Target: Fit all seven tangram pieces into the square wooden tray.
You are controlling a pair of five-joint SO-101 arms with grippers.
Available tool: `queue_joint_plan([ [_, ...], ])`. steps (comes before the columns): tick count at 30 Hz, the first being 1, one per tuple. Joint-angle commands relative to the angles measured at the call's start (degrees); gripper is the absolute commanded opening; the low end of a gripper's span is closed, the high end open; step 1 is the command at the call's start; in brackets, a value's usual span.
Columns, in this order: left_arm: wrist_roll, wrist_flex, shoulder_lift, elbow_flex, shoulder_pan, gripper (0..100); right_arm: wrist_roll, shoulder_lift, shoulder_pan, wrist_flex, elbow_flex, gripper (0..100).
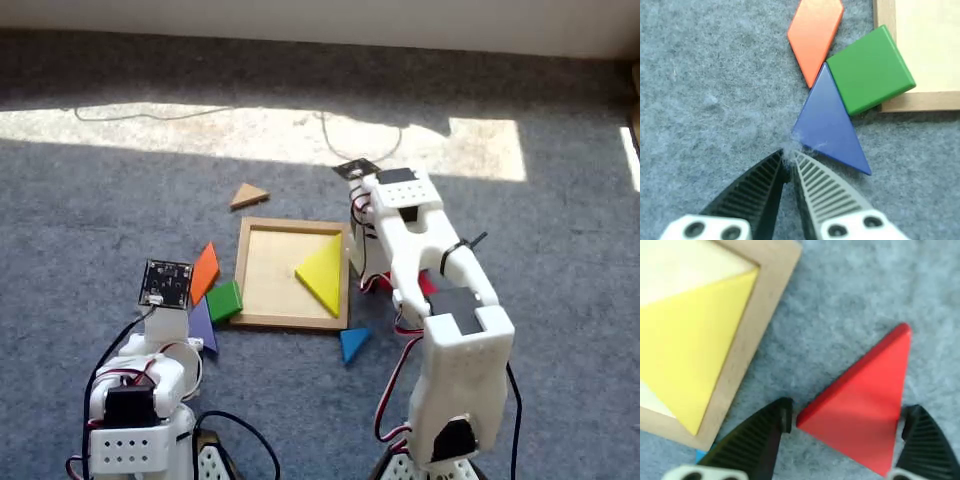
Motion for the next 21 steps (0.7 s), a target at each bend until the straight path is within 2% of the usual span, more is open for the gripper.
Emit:
queue_joint_plan([
  [1,-0.1,0.3,-2.2,1.1,-0.4,1,-0.1,-2.5,1.2,-0.4,-1.6,33.9],
  [9,-0.1,0.3,-2.2,1.1,-0.4,1,1.8,-2.5,3.7,-0.4,-1.5,33.9],
  [21,-0.1,0.3,-2.2,1.1,-0.4,1,2.4,-2.6,2.7,2.4,-1.5,33.9],
])
